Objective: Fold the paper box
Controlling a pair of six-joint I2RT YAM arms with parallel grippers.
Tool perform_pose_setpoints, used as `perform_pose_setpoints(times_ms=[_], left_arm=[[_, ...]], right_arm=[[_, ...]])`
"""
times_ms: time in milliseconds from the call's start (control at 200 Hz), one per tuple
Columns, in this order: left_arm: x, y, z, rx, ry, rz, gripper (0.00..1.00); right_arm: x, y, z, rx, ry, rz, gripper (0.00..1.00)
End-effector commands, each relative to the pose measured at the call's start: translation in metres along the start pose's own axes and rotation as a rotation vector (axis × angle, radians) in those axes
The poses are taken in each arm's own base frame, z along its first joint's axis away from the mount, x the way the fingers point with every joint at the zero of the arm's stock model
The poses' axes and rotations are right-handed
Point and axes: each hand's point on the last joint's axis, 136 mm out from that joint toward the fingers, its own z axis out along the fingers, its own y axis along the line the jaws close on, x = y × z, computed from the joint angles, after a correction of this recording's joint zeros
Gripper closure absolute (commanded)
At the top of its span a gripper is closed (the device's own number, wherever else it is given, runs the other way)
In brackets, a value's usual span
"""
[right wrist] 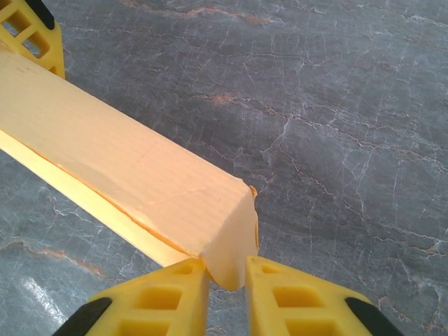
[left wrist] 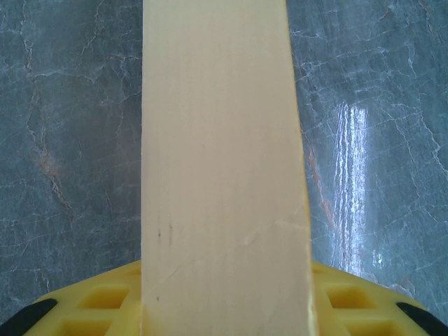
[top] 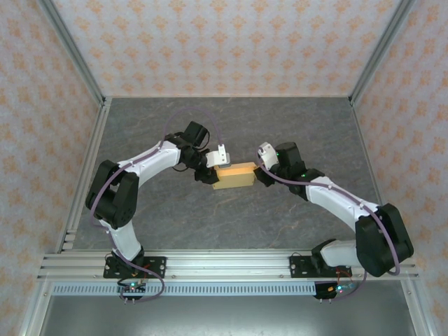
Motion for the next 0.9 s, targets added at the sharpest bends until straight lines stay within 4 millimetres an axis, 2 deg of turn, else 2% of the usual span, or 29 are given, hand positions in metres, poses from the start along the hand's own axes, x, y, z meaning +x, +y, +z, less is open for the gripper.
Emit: perform_pose_setpoints(times_ms=[0, 445, 896], left_arm=[[-0.004, -0.007, -0.006, 0.019, 0.003, -0.015, 0.62], [-0.004, -0.005, -0.004, 0.001, 0.016, -0.024, 0.62], [-0.003, 0.001, -0.003, -0.04, 0.047, -0.041, 0.64]], right_arm=[[-0.018, -0.006, -0.002, 0.023, -0.033, 0.001, 0.84], [-0.031, -0.006, -0.005, 0.038, -0.018, 0.084, 0.95], [-0.03, -0.01, -0.004, 0.184, 0.133, 0.249, 0.97]])
